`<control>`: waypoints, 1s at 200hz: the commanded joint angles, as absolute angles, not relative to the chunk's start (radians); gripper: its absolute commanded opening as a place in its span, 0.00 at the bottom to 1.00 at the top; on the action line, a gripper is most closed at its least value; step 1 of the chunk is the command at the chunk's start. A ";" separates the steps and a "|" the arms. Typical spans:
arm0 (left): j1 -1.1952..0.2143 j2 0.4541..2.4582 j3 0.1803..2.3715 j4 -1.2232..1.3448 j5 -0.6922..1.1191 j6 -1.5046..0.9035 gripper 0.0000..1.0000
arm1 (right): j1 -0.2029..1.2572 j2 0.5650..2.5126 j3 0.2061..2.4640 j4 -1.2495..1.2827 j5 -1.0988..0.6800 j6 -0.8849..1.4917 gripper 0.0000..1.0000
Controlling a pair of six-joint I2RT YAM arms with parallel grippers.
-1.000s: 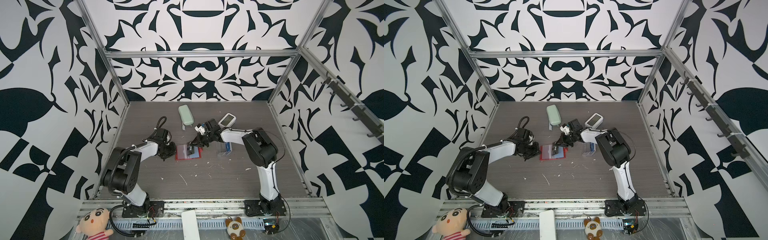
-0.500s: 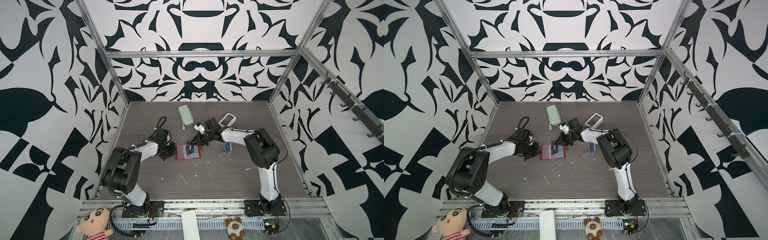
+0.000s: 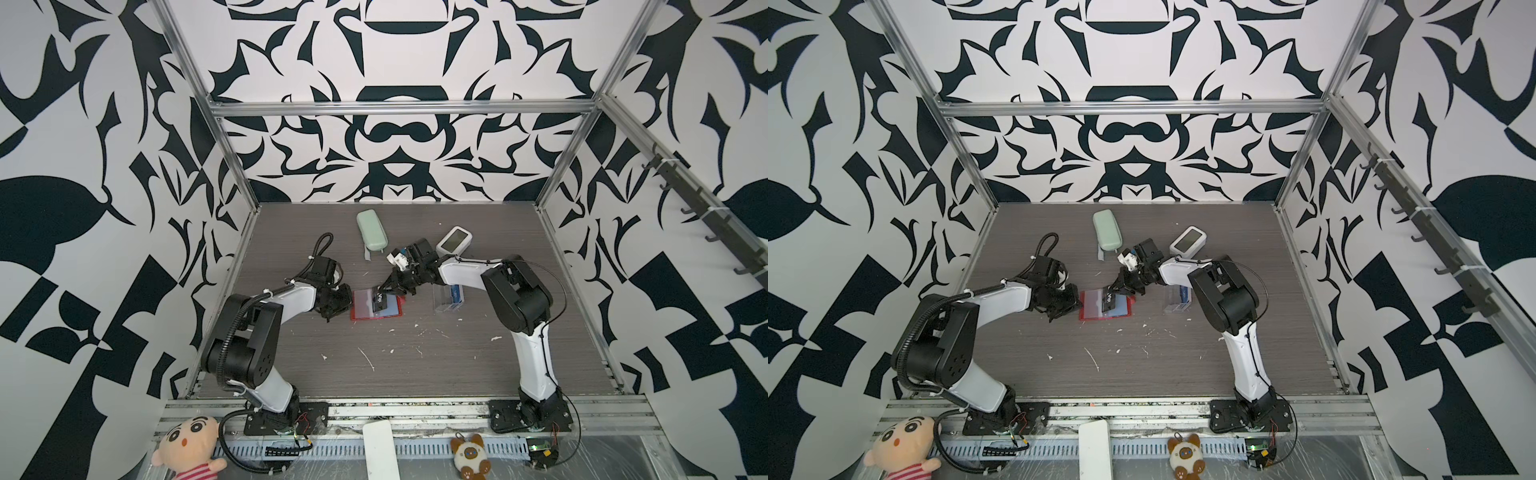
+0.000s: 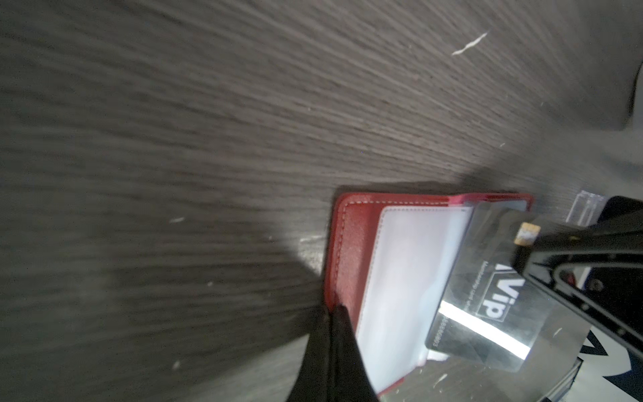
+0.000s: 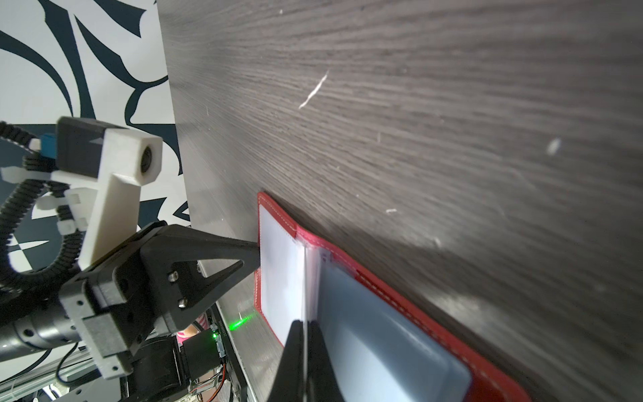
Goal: Insert credit cards into a card holder
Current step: Insert the credit card into the card slot.
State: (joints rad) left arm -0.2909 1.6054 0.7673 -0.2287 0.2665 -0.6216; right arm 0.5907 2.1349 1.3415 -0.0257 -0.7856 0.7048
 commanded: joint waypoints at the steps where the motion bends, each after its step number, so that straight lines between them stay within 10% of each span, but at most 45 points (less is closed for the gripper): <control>1: -0.291 1.607 0.760 -0.268 0.255 -0.623 0.00 | 0.600 2.137 1.380 -0.019 -0.810 0.701 0.00; 200: -0.291 1.617 0.752 -0.256 0.257 -0.627 0.00 | 0.614 2.193 1.403 -0.034 -0.857 0.708 0.00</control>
State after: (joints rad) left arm -0.2909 1.6054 0.7673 -0.2287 0.2665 -0.6220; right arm 0.6048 2.1872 1.3689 -0.0280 -0.8391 0.7055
